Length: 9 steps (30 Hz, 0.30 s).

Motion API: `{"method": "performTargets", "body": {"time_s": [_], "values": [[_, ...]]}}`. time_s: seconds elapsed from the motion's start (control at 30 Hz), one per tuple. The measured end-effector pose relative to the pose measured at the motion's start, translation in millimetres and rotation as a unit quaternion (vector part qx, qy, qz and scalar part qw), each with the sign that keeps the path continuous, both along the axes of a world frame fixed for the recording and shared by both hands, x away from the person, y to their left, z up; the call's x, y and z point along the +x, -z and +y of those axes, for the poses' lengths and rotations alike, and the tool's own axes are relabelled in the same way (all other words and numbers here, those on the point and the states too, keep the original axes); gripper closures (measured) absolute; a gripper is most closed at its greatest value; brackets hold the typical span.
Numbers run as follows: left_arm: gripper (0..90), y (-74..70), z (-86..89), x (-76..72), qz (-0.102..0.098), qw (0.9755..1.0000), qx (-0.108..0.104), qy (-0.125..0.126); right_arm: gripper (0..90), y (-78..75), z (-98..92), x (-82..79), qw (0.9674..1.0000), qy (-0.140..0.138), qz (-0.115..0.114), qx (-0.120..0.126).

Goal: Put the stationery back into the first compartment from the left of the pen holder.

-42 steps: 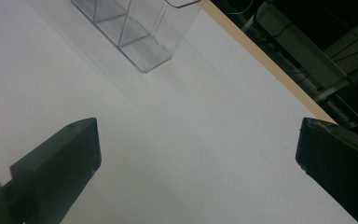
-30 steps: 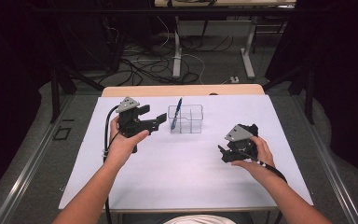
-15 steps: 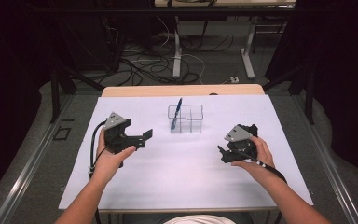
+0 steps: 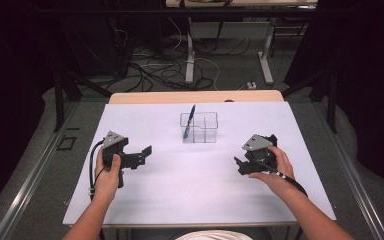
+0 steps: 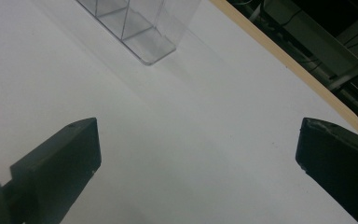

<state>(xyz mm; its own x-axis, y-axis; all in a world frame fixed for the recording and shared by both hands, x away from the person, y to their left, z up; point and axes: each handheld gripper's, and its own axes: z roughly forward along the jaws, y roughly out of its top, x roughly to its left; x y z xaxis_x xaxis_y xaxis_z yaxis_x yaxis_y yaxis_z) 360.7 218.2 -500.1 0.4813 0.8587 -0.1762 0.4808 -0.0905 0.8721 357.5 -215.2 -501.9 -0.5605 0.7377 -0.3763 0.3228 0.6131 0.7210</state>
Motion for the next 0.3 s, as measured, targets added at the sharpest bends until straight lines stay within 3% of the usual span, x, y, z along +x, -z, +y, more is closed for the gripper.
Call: {"method": "performTargets", "body": {"time_s": [0.3], "values": [[0.1,11.2,1.8,1.0,0.009,0.9997,0.02,0.005,0.0,2.7,-2.6,1.5,1.0,0.006,0.005,0.001]]}}
